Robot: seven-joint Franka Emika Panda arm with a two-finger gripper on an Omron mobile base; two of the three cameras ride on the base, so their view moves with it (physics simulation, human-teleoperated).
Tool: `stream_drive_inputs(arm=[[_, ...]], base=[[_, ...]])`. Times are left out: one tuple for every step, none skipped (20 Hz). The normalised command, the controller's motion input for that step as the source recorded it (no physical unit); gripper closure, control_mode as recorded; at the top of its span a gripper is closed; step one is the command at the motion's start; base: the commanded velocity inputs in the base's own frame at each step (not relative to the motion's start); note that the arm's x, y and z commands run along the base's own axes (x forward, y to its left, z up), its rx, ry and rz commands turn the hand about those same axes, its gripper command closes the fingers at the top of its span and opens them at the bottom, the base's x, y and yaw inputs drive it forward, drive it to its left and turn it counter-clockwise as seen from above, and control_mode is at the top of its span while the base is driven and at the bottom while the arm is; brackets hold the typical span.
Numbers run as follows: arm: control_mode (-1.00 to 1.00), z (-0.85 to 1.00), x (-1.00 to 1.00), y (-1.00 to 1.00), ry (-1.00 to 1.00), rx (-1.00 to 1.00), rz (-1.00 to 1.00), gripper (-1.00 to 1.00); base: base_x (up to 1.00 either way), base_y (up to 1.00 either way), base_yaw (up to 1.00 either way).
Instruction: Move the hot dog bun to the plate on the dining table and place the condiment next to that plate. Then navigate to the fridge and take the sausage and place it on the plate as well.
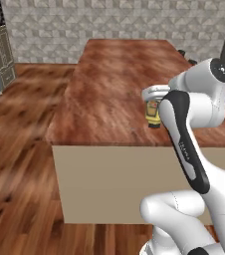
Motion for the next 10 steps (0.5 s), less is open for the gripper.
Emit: stream_drive_inputs(arm=[[1.00,0.00,0.00,0.00,0.00,0.00,0.00,1.00],[1.00,0.00,0.00,0.00,0.00,0.00,0.00,1.00],[1.00,0.00,0.00,0.00,0.00,0.00,0.00,1.00],[1.00,0.00,0.00,0.00,0.00,0.00,0.00,1.00],[1.00,0.00,0.00,0.00,0.00,0.00,0.00,1.00],[1.00,0.00,0.00,0.00,0.00,0.00,0.00,1.00],[1.00,0.00,0.00,0.00,0.00,0.00,0.00,1.00],[1.00,0.00,0.00,0.00,0.00,0.00,0.00,1.00],[1.00,0.00,0.00,0.00,0.00,0.00,0.00,1.00],[1.00,0.00,0.00,0.00,0.00,0.00,0.00,1.00]], base=[[0.08,-1.00,-0.02],[0.11,-1.00,0.00],[0.15,-1.00,0.00],[0.19,-1.00,0.00],[0.21,-1.00,0.00],[0.23,-1.00,0.00],[0.26,-1.00,0.00],[0.31,-1.00,0.00],[0.31,-1.00,0.00],[0.34,-1.00,0.00]])
